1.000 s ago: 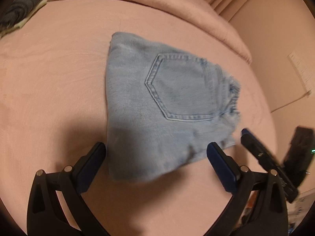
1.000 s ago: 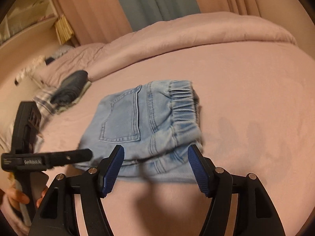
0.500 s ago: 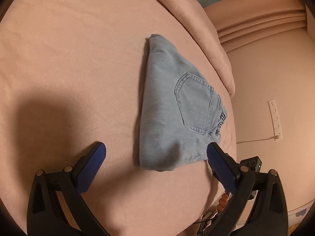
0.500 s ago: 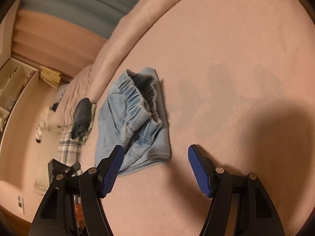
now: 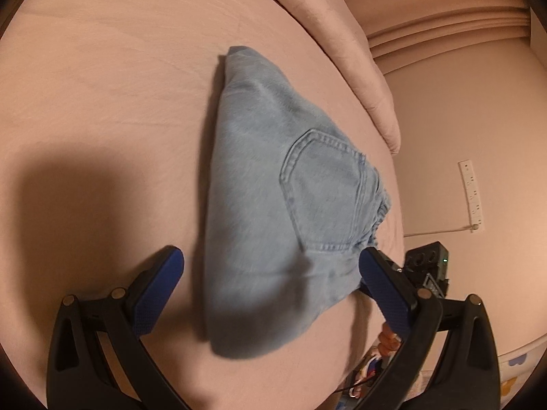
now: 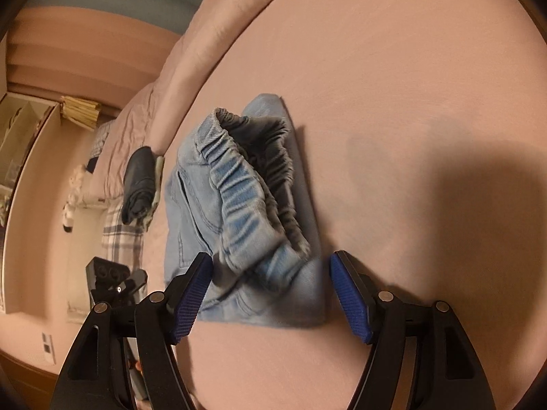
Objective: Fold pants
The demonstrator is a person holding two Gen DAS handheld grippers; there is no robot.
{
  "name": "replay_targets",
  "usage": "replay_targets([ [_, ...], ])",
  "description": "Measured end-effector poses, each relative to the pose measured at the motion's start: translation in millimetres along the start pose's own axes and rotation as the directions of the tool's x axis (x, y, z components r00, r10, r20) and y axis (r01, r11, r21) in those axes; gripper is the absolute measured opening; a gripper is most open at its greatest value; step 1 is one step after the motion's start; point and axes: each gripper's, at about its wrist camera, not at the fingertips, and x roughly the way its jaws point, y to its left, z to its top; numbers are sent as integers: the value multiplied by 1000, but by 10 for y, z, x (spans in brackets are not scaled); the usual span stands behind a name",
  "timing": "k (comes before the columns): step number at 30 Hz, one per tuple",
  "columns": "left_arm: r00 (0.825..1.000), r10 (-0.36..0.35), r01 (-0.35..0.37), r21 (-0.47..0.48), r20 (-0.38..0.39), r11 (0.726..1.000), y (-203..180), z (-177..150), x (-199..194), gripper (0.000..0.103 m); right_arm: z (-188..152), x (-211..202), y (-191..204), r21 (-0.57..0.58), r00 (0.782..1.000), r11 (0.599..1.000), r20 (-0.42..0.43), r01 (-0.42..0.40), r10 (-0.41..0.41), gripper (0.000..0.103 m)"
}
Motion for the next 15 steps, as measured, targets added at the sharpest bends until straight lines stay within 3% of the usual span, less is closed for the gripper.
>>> replay_targets([
  [9,999,-12,12,19,-33,1000,-131,100,216,101,140,212,123,-28,999,999,-46,-22,21,81],
  [15,999,52,-52,83,-5,995,-221,30,248,101,126,235,190,-70,1000,998,-2,3,-4,81],
])
